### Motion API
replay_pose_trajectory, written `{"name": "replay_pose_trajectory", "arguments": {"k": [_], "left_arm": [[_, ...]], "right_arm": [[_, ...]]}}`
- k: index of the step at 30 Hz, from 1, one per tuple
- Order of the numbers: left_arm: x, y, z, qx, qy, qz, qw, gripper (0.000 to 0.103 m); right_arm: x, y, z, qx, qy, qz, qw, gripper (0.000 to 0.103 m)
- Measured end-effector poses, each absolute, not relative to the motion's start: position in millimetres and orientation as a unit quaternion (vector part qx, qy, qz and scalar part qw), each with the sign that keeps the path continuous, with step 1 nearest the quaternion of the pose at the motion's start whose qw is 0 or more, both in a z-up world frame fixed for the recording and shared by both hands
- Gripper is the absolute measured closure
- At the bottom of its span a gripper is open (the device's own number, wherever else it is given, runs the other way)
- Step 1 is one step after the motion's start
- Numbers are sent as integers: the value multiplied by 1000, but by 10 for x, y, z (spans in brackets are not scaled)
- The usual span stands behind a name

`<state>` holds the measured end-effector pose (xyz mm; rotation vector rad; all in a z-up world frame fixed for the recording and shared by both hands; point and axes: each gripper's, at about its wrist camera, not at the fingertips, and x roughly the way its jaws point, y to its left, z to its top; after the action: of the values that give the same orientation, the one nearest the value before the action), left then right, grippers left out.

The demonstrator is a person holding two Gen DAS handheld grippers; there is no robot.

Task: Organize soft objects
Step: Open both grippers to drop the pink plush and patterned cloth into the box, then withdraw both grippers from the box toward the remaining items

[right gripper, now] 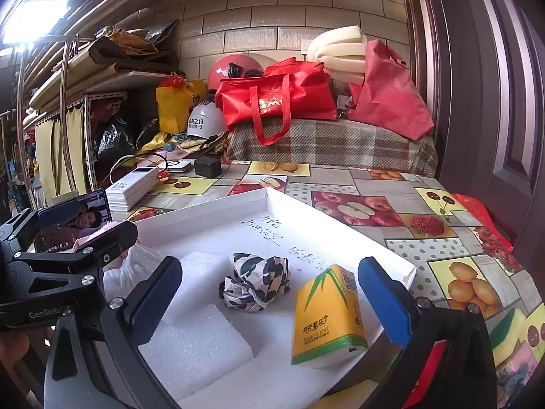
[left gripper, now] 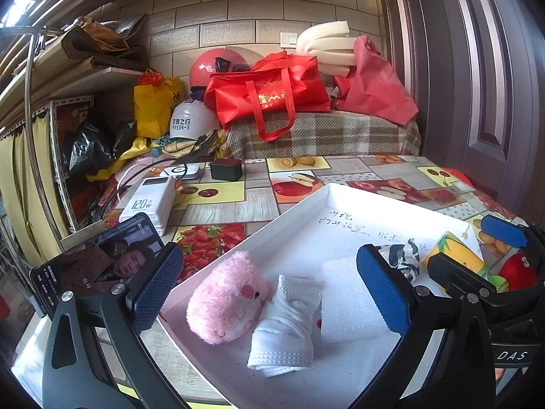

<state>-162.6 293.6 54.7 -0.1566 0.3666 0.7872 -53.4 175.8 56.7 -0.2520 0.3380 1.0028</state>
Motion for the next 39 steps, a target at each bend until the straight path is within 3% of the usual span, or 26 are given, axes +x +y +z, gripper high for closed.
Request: {"name": "replay_pose_trajectory", "arguments": {"k": [21,39], "left_arm": [[-1779,2836,637,-73,136,404,902,0],[-1880,2153,609,-47,145,357,922,0]], "right_arm": [[-573,1514,619,-86,141,473,866,0],[-746,744,597,-107,133,488,856,0]]}}
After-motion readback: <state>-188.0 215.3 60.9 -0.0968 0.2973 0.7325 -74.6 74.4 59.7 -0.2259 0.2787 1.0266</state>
